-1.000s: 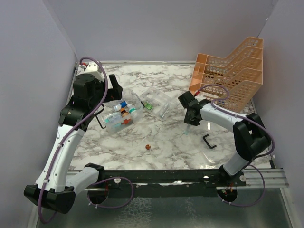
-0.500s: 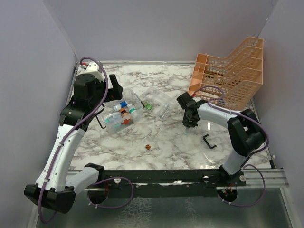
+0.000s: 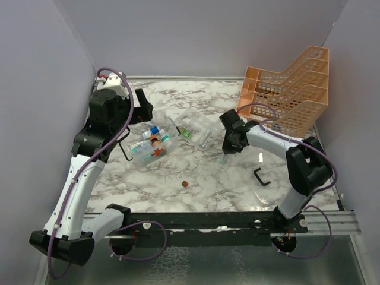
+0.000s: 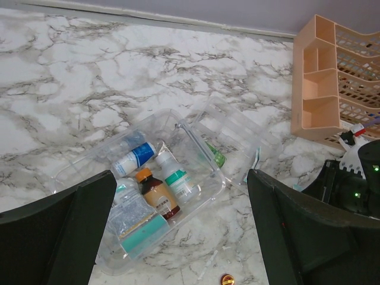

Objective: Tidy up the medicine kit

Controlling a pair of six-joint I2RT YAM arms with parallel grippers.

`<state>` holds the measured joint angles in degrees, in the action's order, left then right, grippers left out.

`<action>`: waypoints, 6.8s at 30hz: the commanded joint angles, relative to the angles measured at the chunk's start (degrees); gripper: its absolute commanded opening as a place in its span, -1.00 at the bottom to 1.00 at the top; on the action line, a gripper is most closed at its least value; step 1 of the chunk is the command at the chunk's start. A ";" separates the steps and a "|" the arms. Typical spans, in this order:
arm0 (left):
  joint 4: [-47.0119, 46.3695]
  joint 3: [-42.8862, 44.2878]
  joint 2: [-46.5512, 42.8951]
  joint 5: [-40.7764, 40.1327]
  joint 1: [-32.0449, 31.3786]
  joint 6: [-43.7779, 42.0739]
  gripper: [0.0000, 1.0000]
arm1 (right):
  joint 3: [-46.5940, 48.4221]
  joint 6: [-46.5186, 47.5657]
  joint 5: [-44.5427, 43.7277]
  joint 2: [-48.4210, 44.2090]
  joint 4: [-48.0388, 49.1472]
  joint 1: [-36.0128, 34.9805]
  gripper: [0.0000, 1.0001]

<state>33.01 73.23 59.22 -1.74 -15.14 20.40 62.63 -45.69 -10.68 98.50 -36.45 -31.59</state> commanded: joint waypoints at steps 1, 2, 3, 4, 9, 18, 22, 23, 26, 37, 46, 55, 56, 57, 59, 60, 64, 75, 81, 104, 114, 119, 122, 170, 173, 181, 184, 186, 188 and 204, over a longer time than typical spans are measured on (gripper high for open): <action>-0.42 0.87 -0.80 0.47 -0.16 -0.60 0.93 | 4.58 -2.07 6.78 -2.85 5.12 -0.02 -0.99; -0.41 0.44 -0.89 0.71 -0.16 -0.45 0.93 | 5.17 -2.67 7.66 -2.74 6.00 -0.09 -0.98; -0.46 0.07 -1.11 0.81 -0.14 -0.18 0.92 | 5.50 -3.34 8.64 -2.64 7.09 -0.05 -0.98; -0.47 -0.15 -1.32 0.89 -0.15 0.08 0.93 | 5.86 -3.79 9.60 -2.39 8.29 -0.05 -0.98; -0.43 -0.71 -1.57 1.64 -0.16 0.25 0.93 | 9.83 -6.29 13.11 1.64 11.80 -0.18 -0.98; -0.18 -1.51 -1.74 2.15 -0.16 0.00 0.93 | 20.04 -5.17 6.67 11.85 7.87 -1.45 -0.98; -0.22 -1.72 -1.51 1.93 -0.09 -0.05 0.93 | 20.69 -5.28 4.39 13.41 6.26 -1.54 -0.98; -0.23 -1.74 -1.44 1.91 -0.15 0.05 0.93 | 20.59 -5.12 4.11 13.50 6.33 -1.58 -0.98; -0.18 -1.62 -1.02 1.86 -0.16 0.03 0.93 | 20.53 -4.29 3.63 14.45 6.60 -1.63 -0.98; -0.17 -1.68 -0.52 1.69 -0.16 -0.25 0.93 | 23.77 -2.86 2.46 19.34 5.86 -1.71 -0.98; -0.18 -1.90 -0.64 1.39 -0.14 -0.33 0.93 | 24.64 -0.20 1.23 19.31 5.01 -2.13 -0.68; -0.19 -2.12 -1.02 0.86 -0.14 -0.83 0.93 | 22.55 4.37 4.14 13.57 6.47 -2.42 -0.31; -0.18 -2.23 -0.99 0.87 -0.16 -0.82 0.93 | 22.54 4.83 4.26 13.15 6.21 -2.42 -0.31; -0.21 -2.28 -0.96 0.95 -0.16 -0.74 0.93 | 22.66 5.15 4.30 12.88 5.81 -2.42 -0.31; -0.19 -2.26 -0.95 1.08 -0.14 -0.64 0.93 | 22.92 5.81 4.88 12.93 5.17 -2.42 -0.31; -0.17 -2.24 -0.80 1.23 -0.15 -0.63 0.93 | 22.97 5.94 5.22 13.07 5.01 -2.42 -0.33; -0.20 -2.12 -0.89 1.33 -0.16 -0.62 0.92 | 22.34 5.73 6.90 13.99 5.23 -2.51 -0.52; -0.21 -2.21 -1.37 2.12 -0.11 -0.09 0.93 | 23.83 5.62 10.68 19.86 6.61 -2.59 -0.77; -0.15 -1.92 -1.34 2.34 -0.16 0.05 0.93 | 23.23 5.86 9.92 20.10 5.99 -2.68 -0.73; -0.22 -0.64 -0.97 -0.78 -0.15 0.31 0.93 | 12.37 15.38 3.86 0.64 1.17 -15.51 -0.34; -2.28 -1.00 -3.01 -4.16 -0.11 -0.10 0.93 | 1.17 22.83 6.41 -5.65 9.30 -28.37 0.10; -4.00 -1.61 -4.40 -5.89 -0.15 -0.27 0.93 | 5.26 25.15 4.88 0.52 6.26 -33.45 0.05; -4.12 -1.78 -5.20 -7.17 -0.16 -0.27 0.93 | 7.90 24.65 2.46 3.92 4.88 -34.58 -0.04; -6.14 -2.20 -8.83 -17.63 -0.16 2.07 0.92 | 17.22 17.87 -8.54 6.81 1.79 -33.73 -0.57; -6.14 -2.67 -8.94 -17.00 -0.16 2.48 0.92 | 17.43 16.15 -9.78 5.07 0.89 -31.17 -0.57; -6.16 -3.52 -9.10 -14.45 -0.16 3.49 0.92 | 14.71 11.88 -9.83 -0.50 1.38 -20.65 -0.57; -6.13 -3.94 -9.10 -13.40 -0.14 3.87 0.92 | 14.60 10.72 -8.53 -0.67 1.16 -15.93 -0.57; -6.12 -4.21 -9.03 -12.41 -0.16 4.45 0.92 | 15.16 10.12 -7.05 -0.07 1.55 -12.86 -0.57; -6.24 -4.27 -8.59 -10.47 -0.15 4.96 0.92 | 16.06 9.75 -5.94 1.29 2.23 -10.51 -0.57; -6.67 -5.32 -7.88 -4.42 -0.24 7.10 0.92 | 34.58 15.14 -3.68 20.59 5.33 -2.90 -0.60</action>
<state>27.53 68.45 51.81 -8.21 -15.14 26.72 92.25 -32.47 -14.61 116.44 -32.40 -35.42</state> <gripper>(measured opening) 0.960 0.273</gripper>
